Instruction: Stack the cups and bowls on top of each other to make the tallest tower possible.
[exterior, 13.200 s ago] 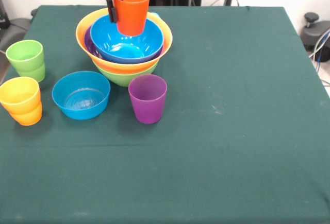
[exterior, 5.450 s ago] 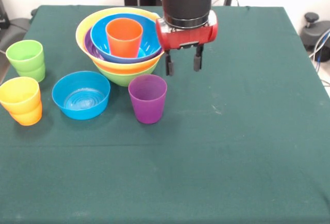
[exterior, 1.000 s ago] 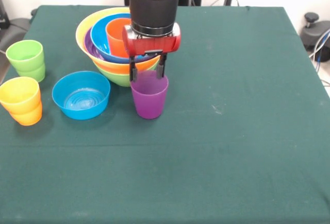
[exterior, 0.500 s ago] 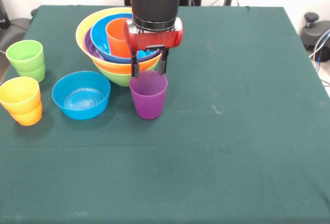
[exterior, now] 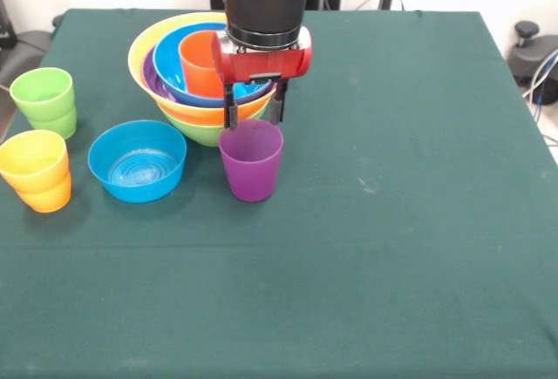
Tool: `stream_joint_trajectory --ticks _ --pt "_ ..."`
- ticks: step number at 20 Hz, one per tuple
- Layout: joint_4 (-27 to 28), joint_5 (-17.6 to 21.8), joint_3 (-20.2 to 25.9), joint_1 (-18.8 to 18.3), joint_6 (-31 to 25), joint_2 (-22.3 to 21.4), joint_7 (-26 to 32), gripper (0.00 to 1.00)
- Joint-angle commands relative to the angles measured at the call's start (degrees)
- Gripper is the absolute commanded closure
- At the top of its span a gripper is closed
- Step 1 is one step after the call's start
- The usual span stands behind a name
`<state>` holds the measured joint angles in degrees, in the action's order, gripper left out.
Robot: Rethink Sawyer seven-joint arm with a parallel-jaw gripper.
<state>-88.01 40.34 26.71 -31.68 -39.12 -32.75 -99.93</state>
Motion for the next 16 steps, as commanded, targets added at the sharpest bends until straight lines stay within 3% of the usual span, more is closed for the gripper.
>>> stream_joint_trajectory --ticks 1,16 --pt "-2.8 0.1 0.3 2.2 0.1 2.0 1.3 0.0" --pt "-2.4 0.5 -0.7 4.1 2.2 2.7 -1.6 0.0"
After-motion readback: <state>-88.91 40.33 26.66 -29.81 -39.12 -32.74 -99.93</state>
